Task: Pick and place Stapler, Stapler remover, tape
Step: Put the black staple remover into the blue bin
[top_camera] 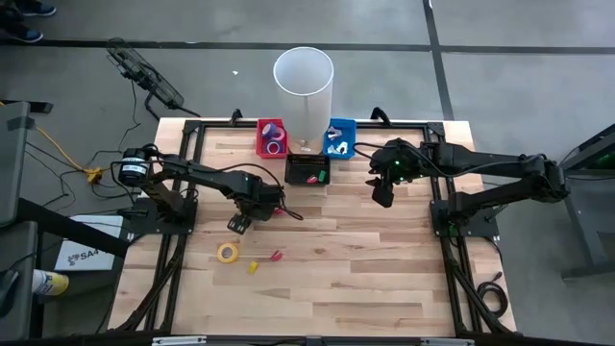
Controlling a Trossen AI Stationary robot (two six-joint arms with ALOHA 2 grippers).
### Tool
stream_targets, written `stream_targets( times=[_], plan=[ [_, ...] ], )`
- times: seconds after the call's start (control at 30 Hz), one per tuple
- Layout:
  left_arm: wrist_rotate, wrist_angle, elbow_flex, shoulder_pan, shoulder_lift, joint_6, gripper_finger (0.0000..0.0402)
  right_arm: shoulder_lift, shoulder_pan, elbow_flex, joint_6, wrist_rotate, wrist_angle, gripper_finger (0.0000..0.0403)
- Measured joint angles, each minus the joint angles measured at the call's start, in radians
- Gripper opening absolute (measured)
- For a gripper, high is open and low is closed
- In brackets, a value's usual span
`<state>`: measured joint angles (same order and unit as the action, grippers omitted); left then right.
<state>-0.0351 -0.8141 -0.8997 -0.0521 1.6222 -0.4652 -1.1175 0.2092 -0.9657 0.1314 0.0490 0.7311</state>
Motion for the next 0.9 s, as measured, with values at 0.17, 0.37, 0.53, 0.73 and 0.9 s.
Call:
stream_targets(
  times=[0.17,0.37,0.53,0.73,0.9],
  plan=[
    [0.000,-0.004,0.000,0.000,0.000,0.002,0.0216,0.000,0.000,0.000,0.000,0.000,0.000,0.0153],
    [0.000,-0.004,0.000,0.000,-0.001,0.002,0.0161,0.000,0.000,0.000,0.000,0.000,0.000,0.0153],
    [0.001,-0.004,0.000,0.000,-0.001,0.002,0.0122,0.000,0.000,0.000,-0.001,0.000,0.000,0.0153],
    [0.001,-0.004,-0.001,0.000,-0.002,0.021,0.0093,0.000,0.000,0.000,-0.001,0.000,0.001,0.0153],
    [0.000,-0.004,-0.001,0.000,-0.002,0.030,0.0098,0.000,0.000,-0.001,-0.001,0.000,0.001,0.0153]
  ],
)
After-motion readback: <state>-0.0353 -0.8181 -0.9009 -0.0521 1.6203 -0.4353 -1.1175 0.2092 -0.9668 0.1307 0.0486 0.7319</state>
